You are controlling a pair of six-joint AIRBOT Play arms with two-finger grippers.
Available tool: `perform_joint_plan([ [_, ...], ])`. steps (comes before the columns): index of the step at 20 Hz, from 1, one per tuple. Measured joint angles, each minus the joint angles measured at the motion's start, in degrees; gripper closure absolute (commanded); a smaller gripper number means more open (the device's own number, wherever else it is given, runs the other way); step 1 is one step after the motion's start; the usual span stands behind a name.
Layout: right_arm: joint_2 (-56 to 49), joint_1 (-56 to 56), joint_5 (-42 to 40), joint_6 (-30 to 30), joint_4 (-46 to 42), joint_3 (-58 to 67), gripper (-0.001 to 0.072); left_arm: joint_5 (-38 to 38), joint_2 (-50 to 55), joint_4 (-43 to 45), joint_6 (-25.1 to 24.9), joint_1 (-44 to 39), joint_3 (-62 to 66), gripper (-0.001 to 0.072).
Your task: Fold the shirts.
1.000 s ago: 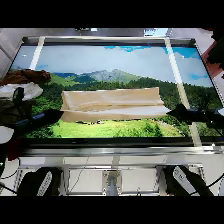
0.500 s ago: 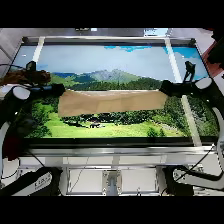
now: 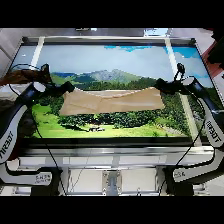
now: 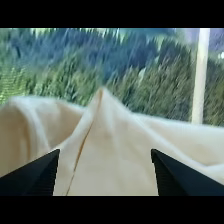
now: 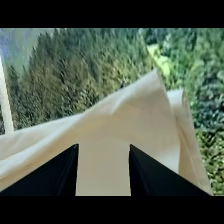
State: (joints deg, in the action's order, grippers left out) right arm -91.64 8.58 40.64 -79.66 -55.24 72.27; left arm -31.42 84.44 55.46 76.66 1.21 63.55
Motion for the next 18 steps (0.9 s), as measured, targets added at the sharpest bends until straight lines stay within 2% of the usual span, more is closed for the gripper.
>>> perform_joint_plan([
  [1,0.79,0.76,-0.28,0.52,-0.31,0.11,0.0318,0.28,-0.26,-0.48,0.0,-0.07,1.33,0.0062],
  [4,2.08,4.66,2.12,1.03,-1.44,0.24,0.0253,0.52,-1.22,-2.86,-2.03,-1.07,5.31,0.0063],
  [8,-0.52,10.93,12.07,3.04,1.44,0.26,0.02,0.66,-1.66,-6.25,-13.42,-7.02,8.44,0.007],
  [10,-2.4,12.52,15.74,4.7,4.26,0.26,0.0183,1.9,-1.66,-6.27,-17.77,-11.3,9.01,0.0175],
  [13,-5.4,13.33,18.1,7.04,7.56,0.26,0.0183,3.13,-1.25,-4.83,-20.74,-16.85,9.4,0.0306],
  [14,-6.49,13.49,18.53,7.72,8.5,0.26,0.0183,3.28,-0.7,-4.37,-20.98,-18.4,9.49,0.0322],
  [15,-7.45,13.6,18.71,8.46,9.62,0.26,0.0183,3.39,-0.02,-4.07,-20.94,-19.63,9.53,0.0371],
  [17,-9.14,13.7,19.3,9.79,11.58,0.26,0.0183,3.32,1.86,-3.58,-19.78,-21.68,9.6,0.0375],
  [18,-9.77,13.73,19.41,10.45,12.35,0.26,0.0183,3.19,2.97,-3.39,-19.3,-22.64,9.6,0.044],
])
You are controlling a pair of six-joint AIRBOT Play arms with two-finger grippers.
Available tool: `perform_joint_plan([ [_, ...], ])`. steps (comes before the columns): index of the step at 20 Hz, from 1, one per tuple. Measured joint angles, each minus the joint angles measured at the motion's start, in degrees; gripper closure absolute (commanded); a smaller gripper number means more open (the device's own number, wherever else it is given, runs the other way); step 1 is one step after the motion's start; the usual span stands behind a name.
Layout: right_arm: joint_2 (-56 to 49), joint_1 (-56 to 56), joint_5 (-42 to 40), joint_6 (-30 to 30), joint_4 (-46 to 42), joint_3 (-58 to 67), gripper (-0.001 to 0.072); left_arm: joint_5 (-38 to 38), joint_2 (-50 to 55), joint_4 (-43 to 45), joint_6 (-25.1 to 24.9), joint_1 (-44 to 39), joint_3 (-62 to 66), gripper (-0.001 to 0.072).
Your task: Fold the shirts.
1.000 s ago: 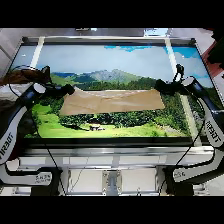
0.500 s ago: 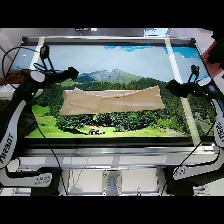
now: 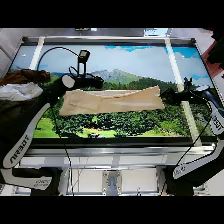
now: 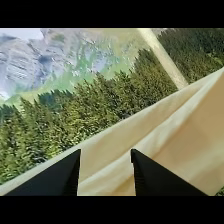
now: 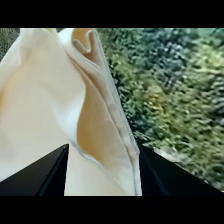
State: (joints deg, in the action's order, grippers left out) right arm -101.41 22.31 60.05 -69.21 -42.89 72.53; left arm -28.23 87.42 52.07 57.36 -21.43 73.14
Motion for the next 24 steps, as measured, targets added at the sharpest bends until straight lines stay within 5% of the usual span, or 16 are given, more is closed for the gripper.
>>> perform_joint_plan([
  [7,-3.15,-1.2,1.62,3.02,4.26,0.13,0.0233,-0.15,5.29,0.33,2.36,-4.09,0.02,0.0488],
  [8,-3.28,-1.81,1.6,3.43,4.44,0.11,0.0243,0.07,5.53,0.31,2.51,-4.26,0.02,0.0543],
  [9,-3.41,-2.56,1.55,3.76,4.74,0.11,0.0383,0.31,5.68,0.28,2.6,-4.42,0.02,0.064],
  [10,-3.56,-3.41,1.42,4.11,4.81,0.04,0.0613,0.72,5.84,0.26,2.67,-4.5,0.04,0.0692],
  [11,-3.69,-4.2,1.36,4.31,4.55,-0.04,0.0685,0.92,5.92,0.26,2.67,-4.55,0.04,0.0693],
  [15,-2.64,-5.9,5.31,8.13,12.28,0.02,0.0687,1.22,6.25,0.33,4.55,-4.68,0.07,0.0695],
  [24,12.09,-9.68,12.07,9.64,22.53,0.09,0.0688,-6.75,12.35,3.41,18.14,-4.72,0.44,0.0695],
])
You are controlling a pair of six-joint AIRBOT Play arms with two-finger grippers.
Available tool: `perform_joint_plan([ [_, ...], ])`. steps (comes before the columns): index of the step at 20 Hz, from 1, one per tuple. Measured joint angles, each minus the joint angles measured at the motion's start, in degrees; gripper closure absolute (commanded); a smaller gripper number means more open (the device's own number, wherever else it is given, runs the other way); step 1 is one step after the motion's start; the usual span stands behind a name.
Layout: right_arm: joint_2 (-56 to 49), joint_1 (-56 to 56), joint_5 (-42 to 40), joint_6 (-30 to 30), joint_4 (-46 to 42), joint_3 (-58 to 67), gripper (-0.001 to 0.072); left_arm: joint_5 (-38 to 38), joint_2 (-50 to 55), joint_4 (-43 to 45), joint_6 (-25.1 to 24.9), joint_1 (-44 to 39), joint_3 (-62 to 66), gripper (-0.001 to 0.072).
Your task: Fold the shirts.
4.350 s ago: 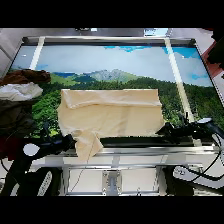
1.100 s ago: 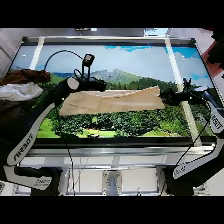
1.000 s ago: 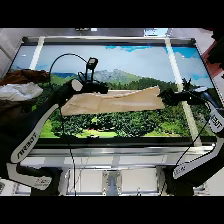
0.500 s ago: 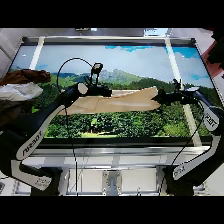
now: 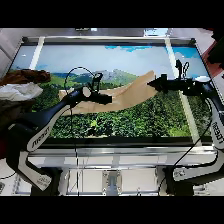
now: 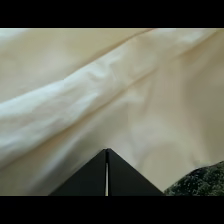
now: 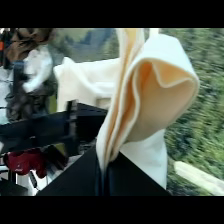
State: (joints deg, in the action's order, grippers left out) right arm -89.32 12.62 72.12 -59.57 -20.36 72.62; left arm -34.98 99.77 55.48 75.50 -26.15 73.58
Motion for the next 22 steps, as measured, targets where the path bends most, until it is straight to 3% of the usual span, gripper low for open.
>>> perform_joint_plan([
  [5,4.44,-6.93,0.44,-3.58,-2.16,4.98,0.0689,-1.99,0.94,0.37,1.68,0.02,2.49,0.0694],
  [8,5.11,-12.07,-1.86,-6.95,-5.6,10.45,0.069,-7.13,0.44,4.79,1.55,0.39,9.31,0.0694],
  [10,5.35,-15.63,-3.91,-9.51,-8.13,13.9,0.0691,-12.2,-0.79,12.5,2.95,1.14,15.19,0.0693],
  [15,2.8,-26.82,-11.63,-14.19,-13.27,19.82,0.0692,-24.06,-7.28,40.87,13.07,6.82,25.57,0.0693],
  [18,-2.89,-34.93,-17.46,-15.13,-13.27,23.93,0.0691,-30.29,-11.13,49.03,16.44,12.94,27.45,0.0693],
  [22,-14.56,-45.0,-24.81,-15.52,-9.44,31.1,0.0666,-35.08,-13.35,52.37,18.27,19.32,28.26,0.0693],
])
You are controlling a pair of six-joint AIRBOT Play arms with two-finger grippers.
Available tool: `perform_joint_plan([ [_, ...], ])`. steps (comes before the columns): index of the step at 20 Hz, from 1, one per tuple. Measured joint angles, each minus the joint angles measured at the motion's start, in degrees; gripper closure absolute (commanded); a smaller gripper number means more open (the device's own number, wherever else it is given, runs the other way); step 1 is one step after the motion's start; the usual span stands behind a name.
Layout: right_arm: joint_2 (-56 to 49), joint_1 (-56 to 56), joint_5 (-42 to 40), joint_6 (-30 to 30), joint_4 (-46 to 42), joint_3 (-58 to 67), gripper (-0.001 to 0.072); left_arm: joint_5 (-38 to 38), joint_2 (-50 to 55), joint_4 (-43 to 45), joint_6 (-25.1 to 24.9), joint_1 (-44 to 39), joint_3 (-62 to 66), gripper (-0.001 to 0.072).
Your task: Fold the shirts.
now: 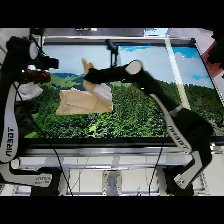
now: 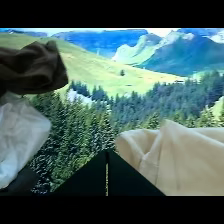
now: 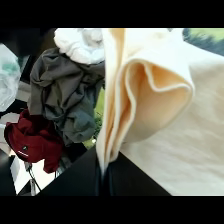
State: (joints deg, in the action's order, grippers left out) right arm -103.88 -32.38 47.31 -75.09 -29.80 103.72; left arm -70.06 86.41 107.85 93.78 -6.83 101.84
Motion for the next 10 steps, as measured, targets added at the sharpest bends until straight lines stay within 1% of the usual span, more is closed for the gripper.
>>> perform_joint_plan([
  [1,-2.64,-1.77,-1.86,0.17,1.75,1.42,0.0456,-0.7,-0.24,0.35,0.35,0.98,0.07,0.0693],
  [2,-4.94,-3.32,-4.0,1.16,4.13,2.58,0.0195,-1.05,-0.39,0.44,0.35,1.66,0.11,0.0693],
  [3,-6.82,-4.48,-6.38,2.51,6.88,3.43,0.0183,-1.29,-0.57,0.52,0.39,2.14,0.17,0.0693],
  [6,-9.18,-4.09,-11.3,5.25,11.89,4.76,0.0186,-1.53,-0.74,0.37,0.59,2.93,0.22,0.0692],
  [8,-9.38,0.02,-9.29,6.29,11.69,5.16,0.021,-1.55,-0.81,0.04,0.57,3.17,0.22,0.0692],
  [9,-9.38,2.75,-6.62,6.21,10.03,5.25,0.0209,-1.57,-0.83,0.02,0.48,3.23,0.22,0.0693],
  [10,-9.38,6.05,-3.19,4.7,7.28,5.29,0.0205,-1.57,-0.83,-0.07,0.31,3.28,0.22,0.0692],
])
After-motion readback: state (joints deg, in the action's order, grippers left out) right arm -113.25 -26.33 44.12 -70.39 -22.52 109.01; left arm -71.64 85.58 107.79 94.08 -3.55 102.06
